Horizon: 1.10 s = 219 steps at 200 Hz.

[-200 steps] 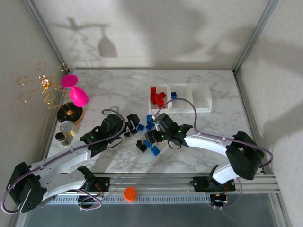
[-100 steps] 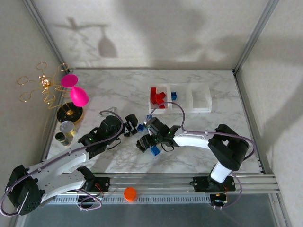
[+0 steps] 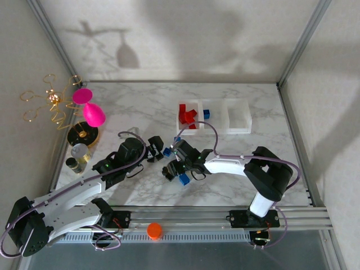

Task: Sort the legos into containers by color
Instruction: Pick up the lego from the bottom-center of the table.

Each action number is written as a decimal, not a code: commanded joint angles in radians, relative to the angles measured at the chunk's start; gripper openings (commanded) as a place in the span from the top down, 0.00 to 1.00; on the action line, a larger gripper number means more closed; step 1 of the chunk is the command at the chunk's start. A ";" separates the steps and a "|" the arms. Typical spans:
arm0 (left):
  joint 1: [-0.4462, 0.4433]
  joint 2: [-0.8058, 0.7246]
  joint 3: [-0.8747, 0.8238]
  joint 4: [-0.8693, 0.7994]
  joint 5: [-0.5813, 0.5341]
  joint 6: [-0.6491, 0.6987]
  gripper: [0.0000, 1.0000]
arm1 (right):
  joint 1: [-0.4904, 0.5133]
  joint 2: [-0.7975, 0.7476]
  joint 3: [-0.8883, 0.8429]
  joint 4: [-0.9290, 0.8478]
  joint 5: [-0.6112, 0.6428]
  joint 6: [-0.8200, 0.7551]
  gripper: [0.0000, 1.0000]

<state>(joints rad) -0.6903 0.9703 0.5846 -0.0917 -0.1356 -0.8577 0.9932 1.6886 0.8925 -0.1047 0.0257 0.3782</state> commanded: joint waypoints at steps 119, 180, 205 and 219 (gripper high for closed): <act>0.005 -0.008 0.001 0.005 -0.018 0.000 0.00 | 0.001 0.002 0.036 -0.072 0.037 0.032 0.68; -0.002 0.044 0.040 0.077 0.034 0.013 0.00 | -0.150 -0.156 0.027 -0.127 0.044 0.047 0.69; -0.012 0.089 0.065 0.115 0.054 0.021 0.00 | -0.269 -0.179 0.068 -0.155 0.045 0.027 0.69; -0.014 0.118 0.079 0.139 0.064 0.025 0.01 | -0.342 -0.186 0.097 -0.147 0.056 0.017 0.68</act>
<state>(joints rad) -0.6933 1.0523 0.6109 -0.0227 -0.1017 -0.8528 0.7437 1.5242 0.9375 -0.2153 0.0532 0.4103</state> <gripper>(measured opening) 0.994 0.327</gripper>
